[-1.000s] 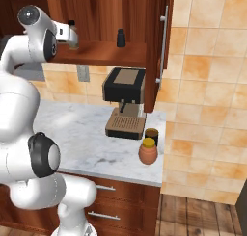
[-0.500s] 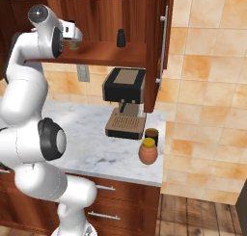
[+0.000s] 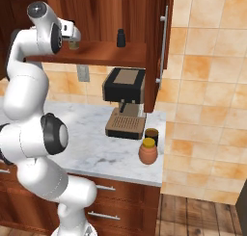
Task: Pick the cinnamon and honey bottle from the cabinet and place them next to the mug.
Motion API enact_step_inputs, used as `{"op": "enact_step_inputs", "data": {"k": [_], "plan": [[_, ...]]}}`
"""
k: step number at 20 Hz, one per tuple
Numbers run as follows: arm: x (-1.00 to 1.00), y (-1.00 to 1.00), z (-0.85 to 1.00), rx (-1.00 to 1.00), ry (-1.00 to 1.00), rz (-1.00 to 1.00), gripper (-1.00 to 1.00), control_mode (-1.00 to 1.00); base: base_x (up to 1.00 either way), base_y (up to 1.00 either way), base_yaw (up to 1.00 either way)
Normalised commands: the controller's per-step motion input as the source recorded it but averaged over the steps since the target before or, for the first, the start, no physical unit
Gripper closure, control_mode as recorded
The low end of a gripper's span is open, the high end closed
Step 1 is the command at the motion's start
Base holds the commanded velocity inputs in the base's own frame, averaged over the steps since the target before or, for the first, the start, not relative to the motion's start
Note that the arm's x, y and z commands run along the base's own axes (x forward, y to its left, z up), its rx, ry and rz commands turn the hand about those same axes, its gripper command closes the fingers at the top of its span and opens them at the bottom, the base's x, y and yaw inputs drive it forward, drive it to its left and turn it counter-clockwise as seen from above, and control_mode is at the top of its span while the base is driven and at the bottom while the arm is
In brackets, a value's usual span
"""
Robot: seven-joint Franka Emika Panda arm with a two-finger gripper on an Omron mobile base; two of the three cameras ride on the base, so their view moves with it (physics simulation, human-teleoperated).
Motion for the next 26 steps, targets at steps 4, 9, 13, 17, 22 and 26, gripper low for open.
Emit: {"op": "enact_step_inputs", "data": {"k": [4,9,13,17,22,26], "plan": [[0.17,0.01,-0.15,0.00,0.01,0.00,-1.00,-1.00,0.00,0.00,0.00],[0.32,0.00,-0.17,0.00,0.00,0.00,-1.00,-1.00,0.00,0.00,0.00],[0.31,0.01,-0.01,0.00,0.00,0.00,-1.00,-1.00,0.00,0.00,0.00],[0.28,0.08,0.00,0.00,0.00,0.00,-1.00,-1.00,0.00,0.00,0.00],[0.24,0.12,0.00,0.00,0.00,0.00,-1.00,-1.00,0.00,0.00,0.00],[0.29,0.10,0.00,0.00,0.00,0.00,-1.00,-1.00,0.00,0.00,0.00]]}}
